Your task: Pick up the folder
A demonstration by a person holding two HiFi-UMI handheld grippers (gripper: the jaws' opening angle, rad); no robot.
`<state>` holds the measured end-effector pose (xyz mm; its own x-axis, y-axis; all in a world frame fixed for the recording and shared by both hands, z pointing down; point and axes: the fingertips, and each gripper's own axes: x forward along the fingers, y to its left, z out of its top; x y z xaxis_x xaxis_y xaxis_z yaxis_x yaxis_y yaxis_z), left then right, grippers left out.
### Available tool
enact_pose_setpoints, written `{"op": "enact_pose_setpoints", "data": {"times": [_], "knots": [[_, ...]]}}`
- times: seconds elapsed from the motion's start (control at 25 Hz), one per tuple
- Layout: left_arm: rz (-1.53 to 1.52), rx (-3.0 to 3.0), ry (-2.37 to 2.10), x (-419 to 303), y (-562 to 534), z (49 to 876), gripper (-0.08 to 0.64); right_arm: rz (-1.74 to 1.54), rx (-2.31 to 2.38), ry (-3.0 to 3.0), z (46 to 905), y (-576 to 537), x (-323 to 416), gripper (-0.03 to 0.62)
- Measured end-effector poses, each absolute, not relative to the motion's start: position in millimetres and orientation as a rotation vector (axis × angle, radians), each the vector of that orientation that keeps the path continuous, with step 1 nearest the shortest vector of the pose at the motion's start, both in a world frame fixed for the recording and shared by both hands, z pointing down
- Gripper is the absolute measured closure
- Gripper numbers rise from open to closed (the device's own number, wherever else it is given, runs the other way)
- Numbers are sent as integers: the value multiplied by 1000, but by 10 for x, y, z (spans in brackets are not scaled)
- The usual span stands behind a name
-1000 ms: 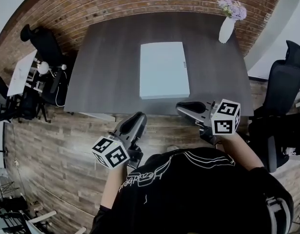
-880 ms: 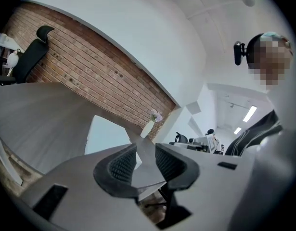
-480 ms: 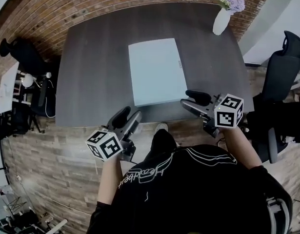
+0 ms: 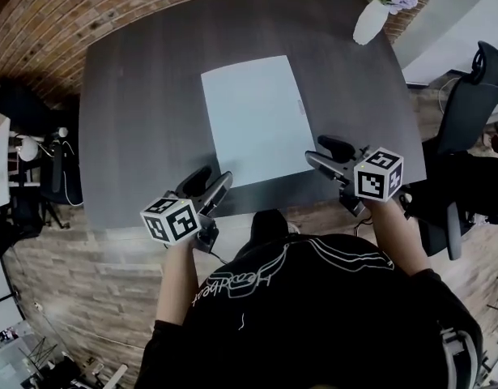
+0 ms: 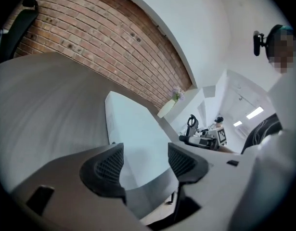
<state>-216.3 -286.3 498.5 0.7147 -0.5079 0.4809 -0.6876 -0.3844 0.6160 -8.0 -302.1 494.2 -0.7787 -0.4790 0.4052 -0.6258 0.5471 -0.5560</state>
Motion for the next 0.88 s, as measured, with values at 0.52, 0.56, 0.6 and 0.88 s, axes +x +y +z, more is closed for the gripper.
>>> {"op": "enact_pose_setpoints", "data": {"times": [0.52, 0.56, 0.6, 0.88], "knots": [[343, 1989, -818, -2178, -3153, 5507, 293, 1150, 1001, -2447, 5447, -3276, -64, 377], [351, 1986, -806, -2172, -3156, 5529, 293, 1153, 1004, -2437, 5477, -3282, -64, 377], [360, 1985, -792, -2161, -3159, 5550, 293, 1159, 1006, -2431, 5500, -3289, -64, 377], [359, 1971, -715, -2101, -3167, 5607, 307, 1165, 994, -2402, 5598, -3311, -83, 379]]}}
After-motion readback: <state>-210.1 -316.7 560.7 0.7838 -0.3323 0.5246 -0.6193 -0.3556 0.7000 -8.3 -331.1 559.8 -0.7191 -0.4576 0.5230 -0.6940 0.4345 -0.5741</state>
